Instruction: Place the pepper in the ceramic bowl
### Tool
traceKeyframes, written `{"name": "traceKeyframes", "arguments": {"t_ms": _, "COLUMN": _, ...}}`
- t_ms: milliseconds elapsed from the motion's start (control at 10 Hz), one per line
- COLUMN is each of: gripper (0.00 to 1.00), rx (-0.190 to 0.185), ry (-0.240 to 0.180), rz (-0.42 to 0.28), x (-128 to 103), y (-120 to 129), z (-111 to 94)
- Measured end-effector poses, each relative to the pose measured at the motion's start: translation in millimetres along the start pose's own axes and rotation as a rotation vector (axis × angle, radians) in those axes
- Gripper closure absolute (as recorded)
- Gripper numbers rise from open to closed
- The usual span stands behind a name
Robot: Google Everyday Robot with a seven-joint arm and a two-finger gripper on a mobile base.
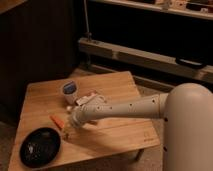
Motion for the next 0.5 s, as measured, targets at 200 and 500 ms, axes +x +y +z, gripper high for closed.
{"name": "traceKeyframes", "arguments": {"t_ms": 200, "gripper": 0.42, "rx": -0.005, "ry": 0.001, "rz": -0.003, "x": -1.2, "y": -0.3, "z": 4.0}}
{"name": "traceKeyframes", "arguments": {"t_ms": 500, "gripper": 0.42, "rx": -0.010, "ry": 0.001, "rz": -0.011, "x": -4.0, "y": -0.5, "z": 11.2}}
